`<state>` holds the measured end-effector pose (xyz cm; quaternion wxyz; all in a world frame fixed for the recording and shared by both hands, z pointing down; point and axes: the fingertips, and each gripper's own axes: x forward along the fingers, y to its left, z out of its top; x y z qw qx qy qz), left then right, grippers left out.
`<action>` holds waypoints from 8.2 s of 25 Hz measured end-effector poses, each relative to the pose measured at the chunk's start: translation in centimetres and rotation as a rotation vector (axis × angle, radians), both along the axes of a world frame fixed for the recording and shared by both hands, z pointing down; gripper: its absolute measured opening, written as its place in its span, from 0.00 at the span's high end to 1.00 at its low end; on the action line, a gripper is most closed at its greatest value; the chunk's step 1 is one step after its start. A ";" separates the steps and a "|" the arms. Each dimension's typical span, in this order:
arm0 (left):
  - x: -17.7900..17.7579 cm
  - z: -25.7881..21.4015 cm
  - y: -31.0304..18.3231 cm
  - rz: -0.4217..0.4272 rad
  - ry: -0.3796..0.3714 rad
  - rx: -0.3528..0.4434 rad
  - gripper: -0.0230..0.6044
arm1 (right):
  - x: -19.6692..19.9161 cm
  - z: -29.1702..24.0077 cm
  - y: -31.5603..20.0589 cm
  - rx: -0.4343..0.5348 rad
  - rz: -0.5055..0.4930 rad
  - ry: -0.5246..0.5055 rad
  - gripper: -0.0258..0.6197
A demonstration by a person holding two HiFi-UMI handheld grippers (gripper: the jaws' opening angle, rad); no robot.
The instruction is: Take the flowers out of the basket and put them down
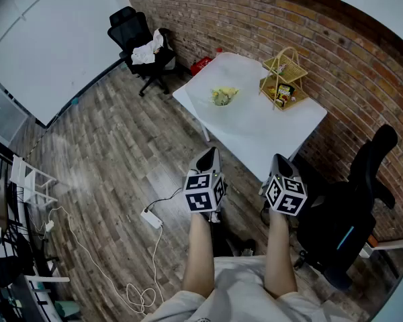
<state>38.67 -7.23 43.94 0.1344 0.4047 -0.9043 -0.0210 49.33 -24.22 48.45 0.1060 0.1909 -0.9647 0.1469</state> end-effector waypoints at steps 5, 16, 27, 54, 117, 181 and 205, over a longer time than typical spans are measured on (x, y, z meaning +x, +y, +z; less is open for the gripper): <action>0.6 2.7 2.9 -0.024 0.061 -0.004 0.92 | -0.7 2.5 1.4 0.014 -0.045 0.041 0.96; -3.6 1.9 2.4 -0.035 -0.031 -0.071 0.92 | -5.6 0.0 0.2 -0.015 -0.090 -0.005 0.95; -10.7 -0.6 2.1 -0.071 -0.072 -0.060 0.92 | -11.7 -3.2 -2.1 -0.016 -0.095 -0.043 0.95; -28.1 1.1 -2.1 0.240 -0.048 -0.133 0.92 | -27.0 -3.6 -2.7 -0.031 -0.047 0.066 0.95; -55.7 1.3 -15.2 0.444 0.006 -0.180 0.92 | -57.0 -0.3 -11.8 -0.134 -0.330 0.144 0.94; -56.3 9.9 -31.7 0.995 0.157 -0.141 0.92 | -43.9 25.3 -6.1 -0.380 -0.180 1.196 0.83; -56.1 3.7 -19.8 1.224 -0.029 -0.123 0.92 | -47.7 0.3 -5.5 -0.138 0.536 0.415 0.87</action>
